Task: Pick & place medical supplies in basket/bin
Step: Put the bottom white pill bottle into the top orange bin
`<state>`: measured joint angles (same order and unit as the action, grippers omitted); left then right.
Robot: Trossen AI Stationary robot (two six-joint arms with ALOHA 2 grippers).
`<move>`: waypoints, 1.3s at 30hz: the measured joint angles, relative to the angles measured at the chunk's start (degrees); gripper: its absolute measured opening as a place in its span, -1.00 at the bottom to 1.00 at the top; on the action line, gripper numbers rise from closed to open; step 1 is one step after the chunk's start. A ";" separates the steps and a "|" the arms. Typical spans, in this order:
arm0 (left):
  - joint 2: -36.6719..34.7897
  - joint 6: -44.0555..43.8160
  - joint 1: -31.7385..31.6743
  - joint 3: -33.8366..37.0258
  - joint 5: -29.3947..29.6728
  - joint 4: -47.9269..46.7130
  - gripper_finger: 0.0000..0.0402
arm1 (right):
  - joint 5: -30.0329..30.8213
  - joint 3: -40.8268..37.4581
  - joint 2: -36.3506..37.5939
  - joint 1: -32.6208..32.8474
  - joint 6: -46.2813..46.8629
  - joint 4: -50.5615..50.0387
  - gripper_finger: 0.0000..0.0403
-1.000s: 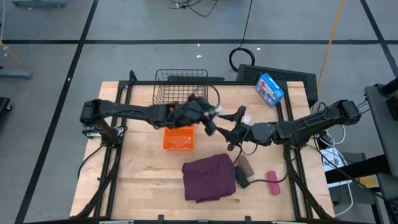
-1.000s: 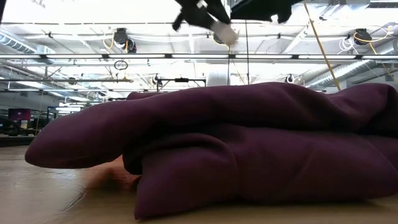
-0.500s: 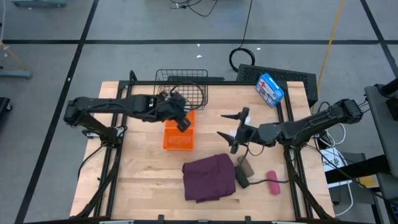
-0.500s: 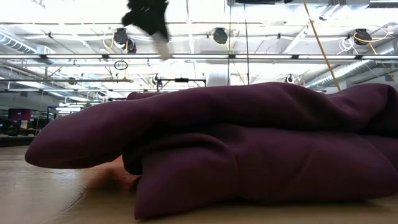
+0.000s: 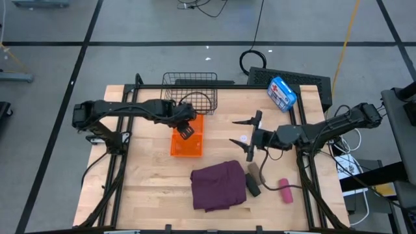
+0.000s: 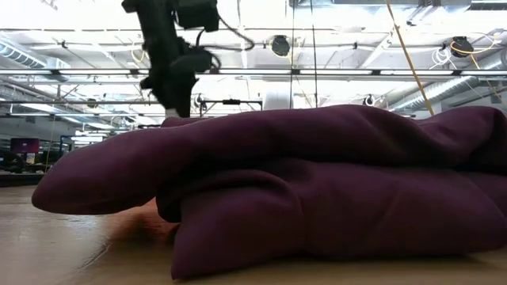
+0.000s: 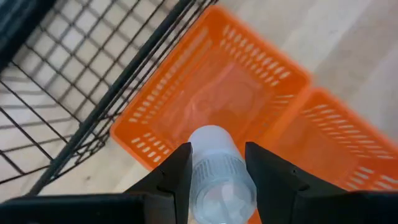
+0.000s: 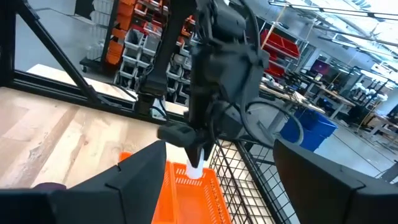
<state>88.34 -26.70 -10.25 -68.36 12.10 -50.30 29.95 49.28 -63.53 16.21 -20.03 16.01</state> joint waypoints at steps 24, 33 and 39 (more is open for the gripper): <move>-0.13 -4.30 -2.63 11.37 -2.85 8.48 -0.34 | 0.20 -0.02 -0.02 -0.04 -0.58 0.00 0.39; -0.13 -4.34 -2.61 11.37 -2.84 8.44 -0.34 | 0.22 -0.02 -0.02 -0.04 -0.59 0.00 0.39; -0.13 -5.52 -2.59 11.37 -3.22 8.41 -0.34 | 0.22 -0.02 -0.02 -0.04 -0.59 0.00 0.40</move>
<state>88.20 -32.23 -12.84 -56.99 8.88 -41.89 30.17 49.25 -63.55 16.16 -20.62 16.01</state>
